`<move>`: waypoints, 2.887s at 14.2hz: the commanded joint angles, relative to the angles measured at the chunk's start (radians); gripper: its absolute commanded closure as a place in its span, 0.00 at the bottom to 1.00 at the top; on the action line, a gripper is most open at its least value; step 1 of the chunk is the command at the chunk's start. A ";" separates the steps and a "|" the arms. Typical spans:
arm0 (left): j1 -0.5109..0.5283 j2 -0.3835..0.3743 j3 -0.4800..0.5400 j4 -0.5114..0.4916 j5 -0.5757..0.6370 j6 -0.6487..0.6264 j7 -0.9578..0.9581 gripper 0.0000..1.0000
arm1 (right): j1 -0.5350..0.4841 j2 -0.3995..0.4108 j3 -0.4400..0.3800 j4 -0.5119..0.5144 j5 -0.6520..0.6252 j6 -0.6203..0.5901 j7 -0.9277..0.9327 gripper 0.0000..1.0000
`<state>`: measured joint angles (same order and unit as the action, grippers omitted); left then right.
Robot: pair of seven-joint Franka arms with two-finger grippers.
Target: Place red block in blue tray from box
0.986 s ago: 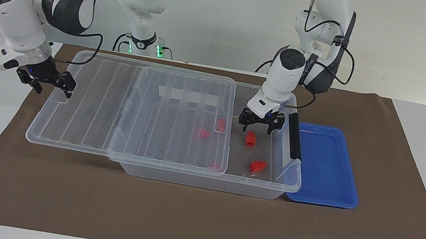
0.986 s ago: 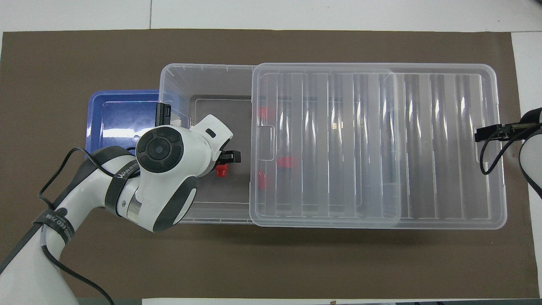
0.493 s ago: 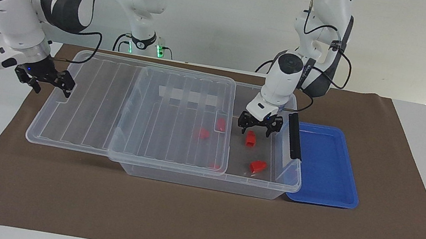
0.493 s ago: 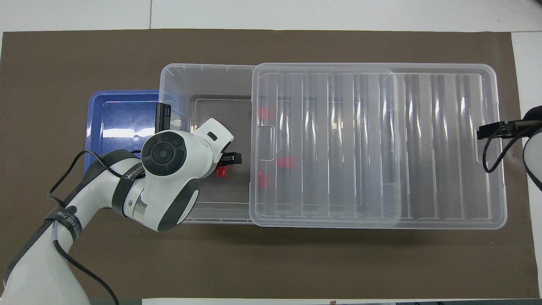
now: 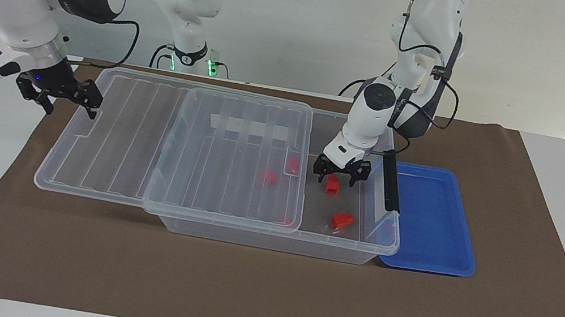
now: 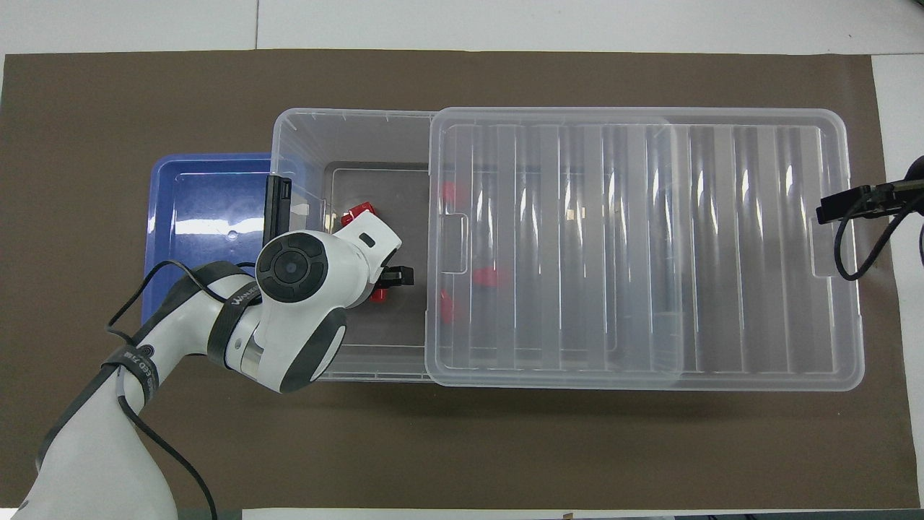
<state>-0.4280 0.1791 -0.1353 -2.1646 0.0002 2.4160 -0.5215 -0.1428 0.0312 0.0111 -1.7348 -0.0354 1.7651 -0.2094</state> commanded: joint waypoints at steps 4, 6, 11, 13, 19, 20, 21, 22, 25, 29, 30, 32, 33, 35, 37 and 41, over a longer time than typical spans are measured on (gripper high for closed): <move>-0.026 -0.009 0.013 -0.029 -0.003 0.054 -0.012 0.50 | 0.006 -0.089 0.032 0.002 0.006 -0.119 -0.016 0.00; -0.026 -0.010 0.013 -0.031 -0.003 0.052 -0.014 1.00 | 0.006 -0.093 0.033 -0.005 0.006 -0.122 -0.022 0.00; -0.035 -0.027 0.016 -0.018 -0.003 -0.001 -0.015 1.00 | 0.037 -0.077 0.032 0.023 0.068 -0.225 0.027 0.00; -0.028 -0.084 0.016 0.002 -0.003 -0.087 -0.014 1.00 | 0.051 -0.059 0.036 0.035 0.058 -0.225 0.039 0.00; -0.021 -0.275 0.025 0.063 -0.002 -0.348 -0.006 1.00 | 0.057 -0.057 0.058 0.063 0.023 -0.279 0.147 0.00; -0.003 -0.300 0.025 0.078 -0.002 -0.386 -0.002 1.00 | 0.057 -0.054 0.064 0.070 0.005 -0.280 0.145 0.00; 0.018 -0.314 0.023 0.095 -0.002 -0.417 0.000 1.00 | 0.057 -0.053 0.066 0.081 0.000 -0.282 0.147 0.00; 0.021 -0.320 0.025 0.121 -0.002 -0.451 0.001 1.00 | 0.055 -0.053 0.064 0.081 0.000 -0.279 0.147 0.00; 0.067 -0.322 0.025 0.147 -0.002 -0.483 0.014 1.00 | 0.057 -0.063 0.069 0.077 -0.018 -0.256 0.154 0.00; 0.197 -0.320 0.023 0.137 -0.002 -0.457 0.147 1.00 | 0.057 -0.062 0.067 0.077 -0.023 -0.251 0.154 0.00; 0.233 -0.320 0.023 0.135 -0.003 -0.451 0.202 1.00 | 0.057 -0.062 0.067 0.077 -0.023 -0.253 0.154 0.00; 0.306 -0.320 0.023 0.121 -0.005 -0.448 0.294 1.00 | 0.058 -0.063 0.063 0.074 -0.023 -0.251 0.154 0.00; 0.334 -0.320 0.023 0.118 -0.005 -0.448 0.329 1.00 | 0.060 -0.063 0.063 0.074 -0.023 -0.251 0.154 0.00; 0.368 -0.311 0.025 0.097 -0.005 -0.420 0.371 1.00 | 0.055 -0.065 0.062 0.075 -0.024 -0.247 0.153 0.00; 0.393 -0.290 0.025 0.056 -0.005 -0.341 0.385 1.00 | 0.051 -0.066 0.058 0.069 -0.030 -0.227 0.150 0.00; 0.445 -0.181 0.025 0.038 -0.005 -0.201 0.451 1.00 | 0.051 -0.068 0.061 0.067 -0.031 -0.223 0.151 0.00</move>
<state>-0.0162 -0.0550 -0.1010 -2.1221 0.0004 2.1436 -0.1131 -0.0855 -0.0402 0.0643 -1.6727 -0.0472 1.5324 -0.0741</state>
